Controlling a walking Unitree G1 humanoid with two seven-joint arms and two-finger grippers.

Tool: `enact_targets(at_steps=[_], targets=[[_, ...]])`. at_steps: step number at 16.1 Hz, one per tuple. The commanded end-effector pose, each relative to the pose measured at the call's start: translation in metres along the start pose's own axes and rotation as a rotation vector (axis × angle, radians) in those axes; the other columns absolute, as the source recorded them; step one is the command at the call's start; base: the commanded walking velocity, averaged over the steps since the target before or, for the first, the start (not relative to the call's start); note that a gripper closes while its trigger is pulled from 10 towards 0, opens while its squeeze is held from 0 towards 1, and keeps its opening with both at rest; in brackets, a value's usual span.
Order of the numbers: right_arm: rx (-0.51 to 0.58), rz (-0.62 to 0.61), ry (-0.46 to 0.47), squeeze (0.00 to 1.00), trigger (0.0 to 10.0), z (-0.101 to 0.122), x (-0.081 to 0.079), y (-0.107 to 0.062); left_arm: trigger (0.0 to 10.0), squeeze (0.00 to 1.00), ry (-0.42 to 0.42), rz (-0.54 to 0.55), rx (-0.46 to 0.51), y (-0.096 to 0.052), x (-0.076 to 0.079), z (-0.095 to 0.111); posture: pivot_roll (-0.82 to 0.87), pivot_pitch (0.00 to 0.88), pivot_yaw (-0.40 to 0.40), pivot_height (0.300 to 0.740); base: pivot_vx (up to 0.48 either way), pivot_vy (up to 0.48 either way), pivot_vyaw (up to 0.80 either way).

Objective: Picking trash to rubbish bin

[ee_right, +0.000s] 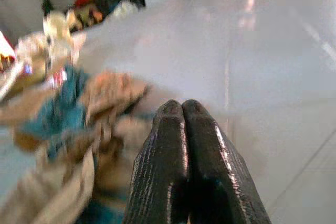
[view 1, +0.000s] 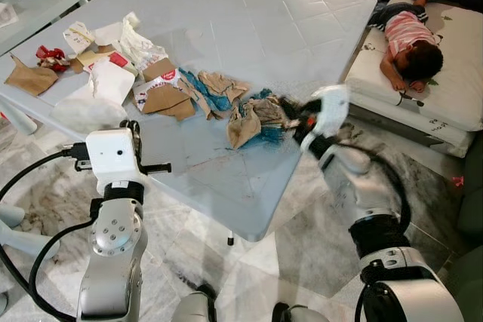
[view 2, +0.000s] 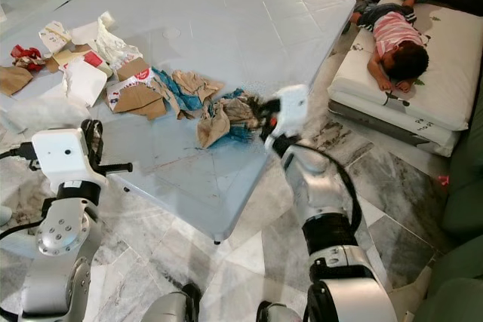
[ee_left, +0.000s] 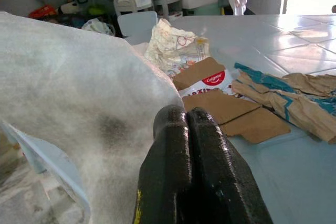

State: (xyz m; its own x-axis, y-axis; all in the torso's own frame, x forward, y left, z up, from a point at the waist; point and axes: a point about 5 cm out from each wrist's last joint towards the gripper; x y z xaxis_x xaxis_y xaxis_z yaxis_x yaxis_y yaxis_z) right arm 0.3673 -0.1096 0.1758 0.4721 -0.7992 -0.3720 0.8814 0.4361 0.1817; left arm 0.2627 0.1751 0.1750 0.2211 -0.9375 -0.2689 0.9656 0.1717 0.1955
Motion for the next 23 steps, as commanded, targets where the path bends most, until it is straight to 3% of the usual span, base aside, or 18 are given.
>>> enact_targets(at_steps=[1, 4, 5, 6, 9, 10, 12, 16, 18, 20, 23], targets=[[0.03, 0.0, 0.015, 0.0, 0.0, 0.009, -0.003, 0.001, 0.0, 0.0, -0.001, -0.004, -0.01, -0.001, 0.0, -0.003, 0.12, 0.201, 0.006, 0.74, 0.0, 0.0, 0.0], [0.045, 0.009, -0.027, 0.0, 0.0, 0.016, -0.006, -0.001, 0.0, 0.0, -0.004, -0.004, -0.01, 0.0, 0.001, -0.004, 0.11, 0.194, 0.003, 0.74, 0.0, 0.0, 0.0], [0.024, 0.001, -0.101, 0.43, 10.0, 0.015, -0.006, -0.002, 0.0, 0.0, -0.006, -0.005, -0.009, 0.001, 0.002, -0.004, 0.11, 0.194, 0.003, 0.74, 0.0, 0.0, 0.0], [0.01, 0.037, -0.1, 1.0, 10.0, 0.013, -0.01, -0.003, 0.0, 0.0, -0.007, -0.005, -0.007, 0.001, 0.003, -0.003, 0.11, 0.194, 0.003, 0.74, 0.0, 0.0, 0.0], [-0.016, 0.143, -0.169, 1.0, 10.0, 0.008, -0.022, -0.005, 0.0, 0.0, -0.009, -0.006, -0.005, 0.002, 0.003, -0.003, 0.11, 0.192, 0.001, 0.74, 0.0, 0.0, 0.0], [-0.031, 0.217, -0.252, 1.0, 10.0, 0.003, -0.031, -0.008, 0.0, 0.0, -0.01, -0.005, -0.003, 0.002, 0.003, -0.003, 0.11, 0.192, 0.001, 0.74, 0.0, 0.0, 0.0], [-0.032, 0.246, -0.324, 1.0, 10.0, -0.003, -0.036, -0.009, 0.0, 0.0, -0.008, -0.008, 0.002, 0.002, 0.003, -0.002, 0.12, 0.192, 0.003, 0.74, 0.0, 0.0, 0.0], [0.01, 0.18, -0.383, 1.0, 10.0, -0.014, -0.035, -0.008, 0.0, 0.0, 0.002, -0.051, 0.026, 0.002, 0.007, 0.002, 0.15, 0.188, 0.015, 0.74, 0.0, 0.0, 0.0], [0.013, 0.15, -0.36, 1.0, 10.0, -0.02, -0.033, -0.005, 0.0, 0.0, 0.016, -0.074, 0.034, -0.002, 0.006, 0.003, 0.18, 0.187, 0.018, 0.74, 0.0, 0.0, 0.0], [0.006, 0.138, -0.357, 1.0, 10.0, -0.026, -0.034, 0.0, 0.0, 0.0, 0.042, -0.088, 0.038, -0.009, 0.001, 0.003, 0.21, 0.188, 0.013, 0.74, 0.0, 0.0, 0.0], [0.013, 0.139, -0.358, 1.0, 10.0, -0.027, -0.037, 0.012, 0.0, 0.0, 0.103, -0.063, 0.012, -0.027, -0.018, -0.002, 0.27, 0.19, -0.005, 0.74, 0.0, 0.0, 0.0]])
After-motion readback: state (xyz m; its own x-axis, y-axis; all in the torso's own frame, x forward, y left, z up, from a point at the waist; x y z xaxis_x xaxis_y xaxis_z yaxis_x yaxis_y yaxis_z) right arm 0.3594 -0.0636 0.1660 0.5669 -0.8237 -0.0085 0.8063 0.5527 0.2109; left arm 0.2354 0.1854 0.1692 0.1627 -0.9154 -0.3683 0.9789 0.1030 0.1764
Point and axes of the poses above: a point about 5 cm out from each wrist's last joint towards the gripper, its own y axis pointing out of the wrist towards the gripper, its own z axis along the axis of the wrist's last joint, x = y × z, and after that the axes turned 12 degrees about y, right-handed
